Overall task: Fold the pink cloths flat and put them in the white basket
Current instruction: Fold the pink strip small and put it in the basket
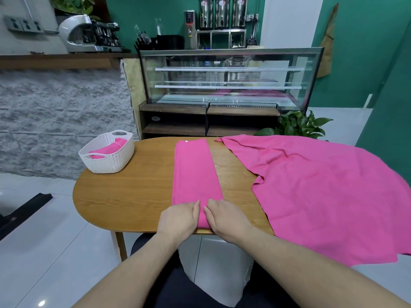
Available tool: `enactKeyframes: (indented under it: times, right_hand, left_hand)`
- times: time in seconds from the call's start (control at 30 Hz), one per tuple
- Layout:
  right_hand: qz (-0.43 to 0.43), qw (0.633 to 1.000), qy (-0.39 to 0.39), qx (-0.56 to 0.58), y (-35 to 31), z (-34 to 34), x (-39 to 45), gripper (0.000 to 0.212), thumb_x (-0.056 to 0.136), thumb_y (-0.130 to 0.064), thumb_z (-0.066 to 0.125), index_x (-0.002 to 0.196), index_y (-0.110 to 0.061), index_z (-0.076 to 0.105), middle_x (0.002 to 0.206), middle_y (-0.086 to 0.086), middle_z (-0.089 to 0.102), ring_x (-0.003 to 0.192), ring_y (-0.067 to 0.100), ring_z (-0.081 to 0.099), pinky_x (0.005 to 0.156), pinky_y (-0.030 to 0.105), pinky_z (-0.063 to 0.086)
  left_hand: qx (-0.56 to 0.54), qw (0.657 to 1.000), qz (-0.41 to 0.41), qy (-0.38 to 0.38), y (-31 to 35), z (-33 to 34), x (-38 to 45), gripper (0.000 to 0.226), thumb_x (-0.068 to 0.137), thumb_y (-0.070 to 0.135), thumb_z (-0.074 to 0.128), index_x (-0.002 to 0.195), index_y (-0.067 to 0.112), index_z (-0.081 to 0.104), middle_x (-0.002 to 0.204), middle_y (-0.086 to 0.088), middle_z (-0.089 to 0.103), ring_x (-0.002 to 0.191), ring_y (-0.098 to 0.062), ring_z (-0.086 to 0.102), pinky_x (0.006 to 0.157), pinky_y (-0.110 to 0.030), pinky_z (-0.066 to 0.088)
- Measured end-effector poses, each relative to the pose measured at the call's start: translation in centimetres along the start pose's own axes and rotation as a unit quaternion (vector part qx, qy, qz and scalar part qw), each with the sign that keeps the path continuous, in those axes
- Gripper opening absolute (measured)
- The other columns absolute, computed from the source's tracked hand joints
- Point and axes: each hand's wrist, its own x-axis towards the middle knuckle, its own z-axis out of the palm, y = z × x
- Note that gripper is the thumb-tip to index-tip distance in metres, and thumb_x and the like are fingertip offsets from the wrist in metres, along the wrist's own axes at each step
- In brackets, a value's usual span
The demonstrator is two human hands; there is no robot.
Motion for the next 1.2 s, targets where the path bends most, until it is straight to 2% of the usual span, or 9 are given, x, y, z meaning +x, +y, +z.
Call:
enactKeyframes:
  times: [0.13,0.23,0.37,0.47,0.57,0.77,0.87,1.07,1.2]
  right_hand:
    - [0.042,0.999,-0.019,0.006,-0.4,0.1,0.5,0.026,0.107,-0.034,0.027,0.099,-0.014,0.043,0.090,0.015,0.067,0.082,0.039,0.061,0.063,0.037,0.030]
    - [0.062,0.997,-0.041,0.000,-0.8,0.0,0.6,0.028,0.107,-0.033,0.026,0.110,-0.011,0.042,0.090,0.017,0.068,0.082,0.042,0.063,0.062,0.038,0.031]
    - [0.058,0.997,-0.029,0.030,-0.5,0.3,0.4,0.027,0.105,-0.036,0.030,0.092,-0.016,0.043,0.081,0.011,0.061,0.076,0.036,0.057,0.064,0.038,0.036]
    - [0.021,0.997,0.070,-0.040,0.0,1.5,-0.1,0.034,0.100,-0.038,0.037,0.078,-0.017,0.053,0.078,0.002,0.055,0.075,0.025,0.051,0.066,0.041,0.045]
    - [-0.012,0.991,0.108,-0.077,0.6,2.2,-0.3,0.033,0.100,-0.036,0.040,0.076,-0.017,0.054,0.077,0.000,0.054,0.074,0.021,0.048,0.067,0.036,0.044]
    - [0.004,0.994,0.078,-0.072,0.4,1.6,0.1,0.037,0.100,-0.033,0.035,0.073,-0.015,0.055,0.066,0.004,0.055,0.060,0.026,0.051,0.061,0.038,0.049]
    - [0.019,0.998,0.034,-0.041,-0.3,1.0,0.5,0.044,0.101,-0.035,0.029,0.082,-0.011,0.061,0.076,0.008,0.063,0.070,0.030,0.059,0.069,0.041,0.051]
    - [0.055,0.998,-0.009,-0.020,-0.6,0.4,1.1,0.042,0.106,-0.033,0.028,0.098,-0.010,0.061,0.095,0.014,0.069,0.086,0.036,0.063,0.074,0.040,0.044]
    - [0.037,0.999,0.001,0.005,-0.3,0.2,0.7,0.026,0.105,-0.032,0.031,0.093,-0.014,0.047,0.084,0.012,0.063,0.074,0.034,0.056,0.064,0.040,0.038]
  left_hand:
    - [0.121,0.986,0.081,0.078,-0.8,1.2,-0.9,0.038,0.101,0.033,0.031,0.076,0.023,0.058,0.075,0.001,0.055,0.068,-0.026,0.051,0.060,-0.039,0.038]
    - [0.096,0.987,0.110,0.070,-1.3,2.0,-1.4,0.044,0.106,0.029,0.022,0.080,0.022,0.057,0.074,0.003,0.052,0.067,-0.024,0.049,0.062,-0.039,0.038]
    - [0.130,0.982,0.127,0.052,-1.7,2.0,-1.1,0.044,0.102,0.025,0.020,0.081,0.019,0.059,0.069,0.001,0.051,0.057,-0.026,0.049,0.053,-0.039,0.036]
    - [0.117,0.988,0.097,-0.011,-1.2,1.4,-0.7,0.045,0.098,0.030,0.018,0.079,0.018,0.058,0.065,0.000,0.053,0.052,-0.028,0.053,0.047,-0.037,0.043]
    - [0.026,0.999,0.033,0.015,-0.3,0.7,-0.3,0.051,0.099,0.041,0.012,0.078,0.023,0.055,0.072,0.002,0.061,0.064,-0.025,0.061,0.058,-0.037,0.050]
    - [0.093,0.992,0.061,0.060,-0.3,0.9,-0.7,0.045,0.099,0.032,0.025,0.069,0.022,0.058,0.069,0.001,0.054,0.060,-0.026,0.052,0.054,-0.036,0.038]
    - [0.116,0.983,0.109,0.092,-1.2,1.6,-1.4,0.048,0.105,0.025,0.016,0.076,0.021,0.054,0.074,0.000,0.049,0.067,-0.024,0.044,0.060,-0.038,0.031]
    - [0.056,0.988,0.122,0.074,-1.5,1.6,-1.8,0.054,0.106,0.031,0.011,0.080,0.021,0.056,0.070,0.004,0.050,0.061,-0.023,0.046,0.059,-0.039,0.040]
    - [0.065,0.990,0.115,0.048,-1.7,1.3,-0.9,0.049,0.105,0.027,0.010,0.076,0.021,0.050,0.064,0.002,0.047,0.053,-0.026,0.047,0.051,-0.041,0.043]
